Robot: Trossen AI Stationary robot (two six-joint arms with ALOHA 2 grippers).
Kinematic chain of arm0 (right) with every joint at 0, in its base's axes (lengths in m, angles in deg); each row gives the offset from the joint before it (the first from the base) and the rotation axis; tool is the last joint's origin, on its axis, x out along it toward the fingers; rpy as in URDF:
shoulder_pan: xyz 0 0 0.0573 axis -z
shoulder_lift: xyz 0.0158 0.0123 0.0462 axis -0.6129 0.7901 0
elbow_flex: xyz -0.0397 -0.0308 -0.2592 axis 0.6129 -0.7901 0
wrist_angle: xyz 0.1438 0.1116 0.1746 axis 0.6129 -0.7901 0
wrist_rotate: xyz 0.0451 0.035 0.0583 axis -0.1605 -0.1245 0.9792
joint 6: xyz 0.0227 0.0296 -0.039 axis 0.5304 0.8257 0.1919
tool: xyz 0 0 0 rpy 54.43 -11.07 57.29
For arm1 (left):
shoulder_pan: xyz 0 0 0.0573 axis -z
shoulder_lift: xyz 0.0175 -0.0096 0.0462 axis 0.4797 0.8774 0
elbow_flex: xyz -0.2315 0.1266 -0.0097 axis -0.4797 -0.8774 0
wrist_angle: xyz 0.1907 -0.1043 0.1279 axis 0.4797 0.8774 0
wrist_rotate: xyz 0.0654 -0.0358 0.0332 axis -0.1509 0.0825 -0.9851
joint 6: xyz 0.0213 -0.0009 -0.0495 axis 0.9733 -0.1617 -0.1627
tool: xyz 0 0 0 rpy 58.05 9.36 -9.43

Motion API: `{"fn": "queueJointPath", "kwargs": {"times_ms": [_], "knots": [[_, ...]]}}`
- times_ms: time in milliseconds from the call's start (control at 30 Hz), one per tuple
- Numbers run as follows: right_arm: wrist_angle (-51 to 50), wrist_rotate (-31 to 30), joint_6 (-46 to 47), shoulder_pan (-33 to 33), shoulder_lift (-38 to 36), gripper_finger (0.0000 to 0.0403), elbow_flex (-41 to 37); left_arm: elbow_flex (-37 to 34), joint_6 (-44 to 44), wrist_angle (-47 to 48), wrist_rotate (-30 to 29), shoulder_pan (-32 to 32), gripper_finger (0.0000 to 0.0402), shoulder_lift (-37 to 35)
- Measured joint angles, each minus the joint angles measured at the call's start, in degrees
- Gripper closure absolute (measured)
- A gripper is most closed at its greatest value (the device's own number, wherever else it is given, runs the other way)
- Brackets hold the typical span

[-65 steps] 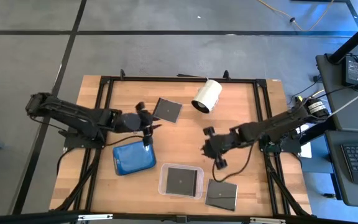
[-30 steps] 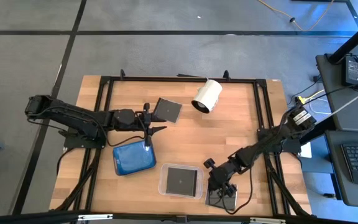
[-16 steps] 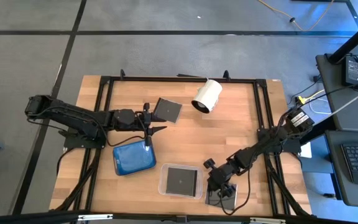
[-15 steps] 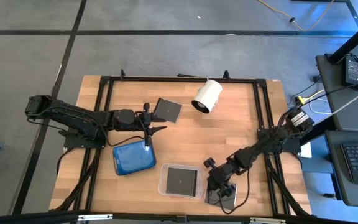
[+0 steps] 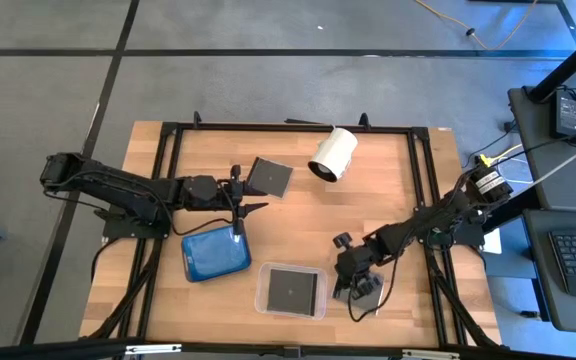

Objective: Pick & place jewel cases by type
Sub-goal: Put the bottom black CD case into the transparent bin

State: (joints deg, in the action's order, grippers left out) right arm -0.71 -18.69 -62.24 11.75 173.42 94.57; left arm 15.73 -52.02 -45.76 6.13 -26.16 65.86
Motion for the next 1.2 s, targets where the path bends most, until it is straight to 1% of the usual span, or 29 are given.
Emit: {"fn": "queueJointPath", "kwargs": {"times_ms": [133,267,433,533,633,767,933,1067,1200], "knots": [[-3.7,-2.9,-4.1,2.4,-0.6,0.0312,0.1,0.0,0.0,0.4,-0.2,0.0,0.0286,0.0],[-5.4,-3.4,-8.1,5.9,-0.6,0.0311,0.1,0.0,0.0,1.8,-0.7,0.0,0.0282,0.0],[-5.6,-3.4,-11.9,11.1,-0.6,0.0312,0.0,0.0,0.0,2.8,-2.3,0.0,0.0283,0.0],[-5.1,-5.2,-14.7,14.3,-0.6,0.0311,0.0,0.0,0.0,2.8,-2.8,0.0,0.0286,0.0],[-3.4,-6.6,-18.8,17.9,-0.5,0.0312,0.0,0.0,0.0,2.7,-3.1,0.0,0.0285,0.0],[1.9,-6.7,-24.2,22.7,-0.4,0.0312,-0.2,0.0,0.0,2.7,-3.2,0.0,0.0281,0.0],[7.3,-6.7,-27.9,27.9,-0.2,0.0312,-0.3,0.0,0.0,2.7,-2.6,0.0,0.0283,0.0],[11.6,-6.6,-28.1,30.9,0.0,0.0312,-0.3,0.0,-0.7,2.7,-2.6,0.0,0.0286,0.0],[14.2,-6.3,-26.0,31.6,-0.5,0.0312,-0.2,0.0,-3.1,2.6,-2.6,0.0,0.0283,0.0]]}}
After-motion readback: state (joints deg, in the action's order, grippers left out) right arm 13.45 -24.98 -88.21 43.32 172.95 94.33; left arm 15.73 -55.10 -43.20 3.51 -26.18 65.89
